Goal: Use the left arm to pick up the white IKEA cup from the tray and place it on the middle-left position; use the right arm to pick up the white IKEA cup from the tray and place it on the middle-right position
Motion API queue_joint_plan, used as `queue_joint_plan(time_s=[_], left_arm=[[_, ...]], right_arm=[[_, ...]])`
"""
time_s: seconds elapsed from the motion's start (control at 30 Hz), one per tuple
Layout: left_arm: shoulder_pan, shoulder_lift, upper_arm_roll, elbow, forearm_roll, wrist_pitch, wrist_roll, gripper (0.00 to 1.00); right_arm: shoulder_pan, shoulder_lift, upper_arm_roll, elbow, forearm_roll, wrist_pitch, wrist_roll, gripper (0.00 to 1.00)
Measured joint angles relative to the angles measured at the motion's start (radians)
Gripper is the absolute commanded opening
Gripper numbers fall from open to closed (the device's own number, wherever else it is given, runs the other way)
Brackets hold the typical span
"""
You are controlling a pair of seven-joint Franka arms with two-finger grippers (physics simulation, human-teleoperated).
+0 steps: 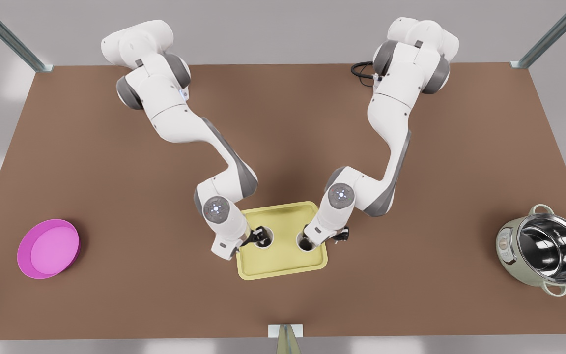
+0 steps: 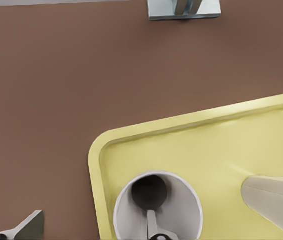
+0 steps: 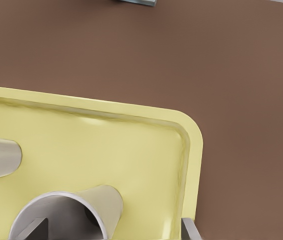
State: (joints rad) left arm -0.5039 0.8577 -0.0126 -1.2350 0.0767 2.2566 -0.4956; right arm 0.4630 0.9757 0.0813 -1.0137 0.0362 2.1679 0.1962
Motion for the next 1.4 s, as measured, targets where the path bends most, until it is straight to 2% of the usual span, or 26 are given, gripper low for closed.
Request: queue_joint_plan(time_s=[0.27, 0.3, 0.33, 0.4, 0.47, 0.57, 0.7, 0.77, 0.83, 0.93, 1.03, 1.13, 1.27, 1.4], left_arm=[[0.002, 0.048, -0.010, 0.001, -0.005, 0.062, -0.036, 1.00], [0.001, 0.048, -0.012, 0.001, -0.005, 0.068, -0.040, 0.95], [0.001, 0.049, -0.015, 0.001, -0.005, 0.072, -0.044, 0.84], [0.000, 0.049, -0.017, 0.001, -0.005, 0.079, -0.050, 0.53], [0.000, 0.049, -0.020, 0.001, -0.006, 0.084, -0.056, 0.33], [0.000, 0.048, -0.023, 0.006, -0.007, 0.089, -0.065, 0.22], [-0.001, 0.036, -0.024, 0.006, -0.007, 0.087, -0.081, 0.17], [-0.001, 0.025, -0.024, 0.005, -0.009, 0.076, -0.088, 0.17], [0.021, -0.053, -0.022, -0.073, -0.012, 0.062, -0.087, 0.18], [0.158, -0.198, -0.023, -0.232, -0.057, 0.045, -0.040, 0.18], [0.284, -0.228, -0.022, -0.264, -0.106, 0.018, 0.046, 0.18], [0.381, -0.232, -0.022, -0.297, -0.144, 0.016, 0.158, 0.18], [0.420, -0.313, -0.022, -0.523, -0.177, 0.116, 0.296, 0.18], [0.423, -0.342, -0.022, -0.579, -0.189, 0.196, 0.406, 0.19]], right_arm=[[0.014, 0.026, -0.001, -0.013, -0.001, 0.029, 0.041, 0.98], [0.014, 0.025, -0.002, -0.015, -0.001, 0.028, 0.044, 0.98], [0.014, 0.025, -0.002, -0.018, -0.001, 0.026, 0.048, 0.98], [0.014, 0.023, -0.002, -0.024, 0.000, 0.017, 0.055, 0.98], [0.016, 0.020, 0.000, -0.031, 0.000, 0.005, 0.061, 0.98], [0.021, 0.019, 0.003, -0.051, 0.000, -0.008, 0.070, 0.90], [0.031, 0.021, 0.004, -0.058, 0.003, -0.017, 0.081, 0.54], [0.032, 0.020, 0.003, -0.054, 0.003, -0.032, 0.087, 0.40], [0.031, 0.018, 0.002, -0.049, 0.003, -0.046, 0.091, 0.32], [0.031, 0.009, -0.002, -0.046, 0.005, -0.069, 0.096, 0.21], [0.026, -0.006, -0.008, -0.044, 0.009, -0.097, 0.097, 0.15], [-0.018, -0.065, -0.009, -0.043, 0.013, -0.156, 0.095, 0.14], [-0.134, -0.144, -0.009, -0.042, 0.014, -0.273, 0.067, 0.14], [-0.271, -0.156, -0.024, -0.042, 0.009, -0.366, -0.008, 0.14]])
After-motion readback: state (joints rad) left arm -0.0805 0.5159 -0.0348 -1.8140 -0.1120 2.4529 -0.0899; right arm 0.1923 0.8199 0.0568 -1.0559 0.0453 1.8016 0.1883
